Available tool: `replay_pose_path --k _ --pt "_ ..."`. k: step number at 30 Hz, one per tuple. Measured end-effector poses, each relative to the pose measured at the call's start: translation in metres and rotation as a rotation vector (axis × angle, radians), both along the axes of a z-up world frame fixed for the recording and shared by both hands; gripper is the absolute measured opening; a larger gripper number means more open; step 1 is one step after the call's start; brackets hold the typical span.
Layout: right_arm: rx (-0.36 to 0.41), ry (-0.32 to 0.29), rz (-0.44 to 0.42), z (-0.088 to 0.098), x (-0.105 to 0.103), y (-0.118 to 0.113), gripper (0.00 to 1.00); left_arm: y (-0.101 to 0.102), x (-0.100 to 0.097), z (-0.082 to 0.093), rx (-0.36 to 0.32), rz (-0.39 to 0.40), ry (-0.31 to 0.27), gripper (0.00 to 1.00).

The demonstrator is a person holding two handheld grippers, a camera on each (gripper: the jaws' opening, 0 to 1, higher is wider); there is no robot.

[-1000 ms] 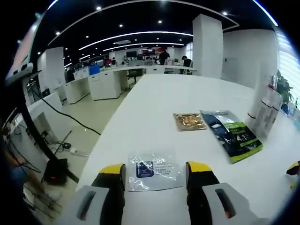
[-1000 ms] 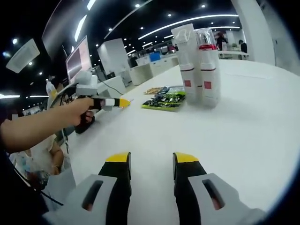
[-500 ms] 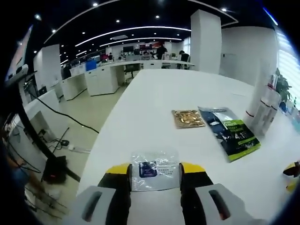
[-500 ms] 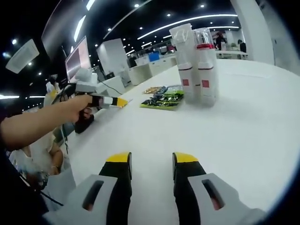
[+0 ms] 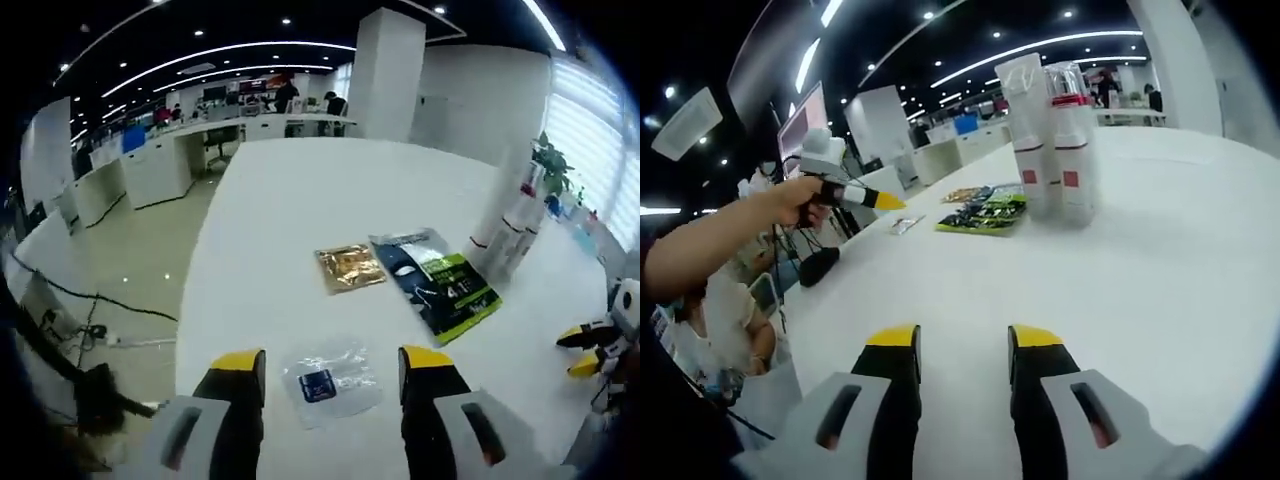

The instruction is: Arrange the skincare products in the storage area until every visible bottle or jar stands upright without overlapping.

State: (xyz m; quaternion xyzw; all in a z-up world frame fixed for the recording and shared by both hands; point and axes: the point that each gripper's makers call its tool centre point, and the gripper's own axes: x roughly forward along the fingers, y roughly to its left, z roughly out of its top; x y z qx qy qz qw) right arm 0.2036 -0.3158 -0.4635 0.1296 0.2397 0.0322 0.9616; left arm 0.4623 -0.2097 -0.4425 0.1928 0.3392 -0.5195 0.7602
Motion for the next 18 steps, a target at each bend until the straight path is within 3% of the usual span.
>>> replay_pose_path --k 3,5,9,11,15,18 --pt "0.004 -0.003 -0.005 0.0 0.0 -0.002 0.34 0.005 -0.009 -0.007 0.126 -0.158 0.004 0.62" --pt "0.004 -0.003 -0.004 0.0 0.0 -0.001 0.34 0.009 -0.011 -0.012 0.232 -0.299 -0.032 0.65" --pt "0.001 -0.003 -0.003 0.001 -0.001 -0.002 0.34 0.011 -0.011 -0.013 0.325 -0.447 -0.104 0.63" --pt "-0.003 -0.002 -0.004 0.002 -0.002 -0.004 0.34 0.012 -0.013 -0.011 0.391 -0.572 -0.122 0.59" --pt "-0.006 -0.001 -0.013 0.004 -0.004 -0.008 0.34 0.005 -0.023 -0.006 0.433 -0.74 -0.11 0.56" --pt "-0.007 -0.001 -0.019 0.005 -0.006 -0.01 0.34 0.01 -0.023 -0.011 0.522 -0.844 -0.116 0.55"
